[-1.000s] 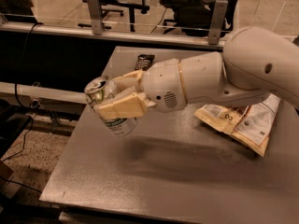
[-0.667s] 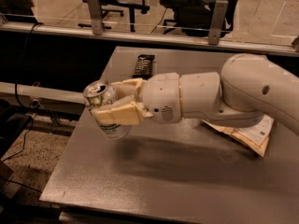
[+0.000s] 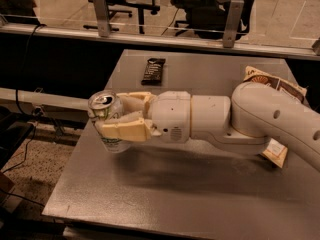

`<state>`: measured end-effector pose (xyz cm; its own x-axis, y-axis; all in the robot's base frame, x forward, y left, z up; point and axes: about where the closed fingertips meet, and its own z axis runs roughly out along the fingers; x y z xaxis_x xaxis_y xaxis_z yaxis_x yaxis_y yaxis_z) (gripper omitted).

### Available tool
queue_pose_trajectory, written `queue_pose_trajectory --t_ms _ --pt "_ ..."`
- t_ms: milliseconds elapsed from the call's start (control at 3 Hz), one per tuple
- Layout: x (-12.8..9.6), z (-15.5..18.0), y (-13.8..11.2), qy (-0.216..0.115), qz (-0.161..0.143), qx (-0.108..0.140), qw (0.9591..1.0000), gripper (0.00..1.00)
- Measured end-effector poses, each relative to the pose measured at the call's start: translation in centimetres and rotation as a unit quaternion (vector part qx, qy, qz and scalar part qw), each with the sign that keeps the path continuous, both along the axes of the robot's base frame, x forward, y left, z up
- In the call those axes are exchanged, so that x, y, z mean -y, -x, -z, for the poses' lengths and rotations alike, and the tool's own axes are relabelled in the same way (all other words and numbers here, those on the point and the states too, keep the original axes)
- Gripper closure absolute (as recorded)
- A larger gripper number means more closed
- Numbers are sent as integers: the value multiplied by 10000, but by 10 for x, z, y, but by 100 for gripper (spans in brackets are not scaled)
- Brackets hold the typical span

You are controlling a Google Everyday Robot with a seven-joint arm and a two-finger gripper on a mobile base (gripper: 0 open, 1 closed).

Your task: Place 7up can upright

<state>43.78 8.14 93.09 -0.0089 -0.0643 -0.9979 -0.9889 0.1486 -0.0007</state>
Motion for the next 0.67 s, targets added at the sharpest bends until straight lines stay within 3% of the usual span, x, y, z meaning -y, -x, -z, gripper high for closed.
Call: queue_pose_trajectory --t_ms 333,667 --pt "-2 6 3 -180 -108 79 9997 100" --pt "-3 13 6 -274 -167 186 9993 85"
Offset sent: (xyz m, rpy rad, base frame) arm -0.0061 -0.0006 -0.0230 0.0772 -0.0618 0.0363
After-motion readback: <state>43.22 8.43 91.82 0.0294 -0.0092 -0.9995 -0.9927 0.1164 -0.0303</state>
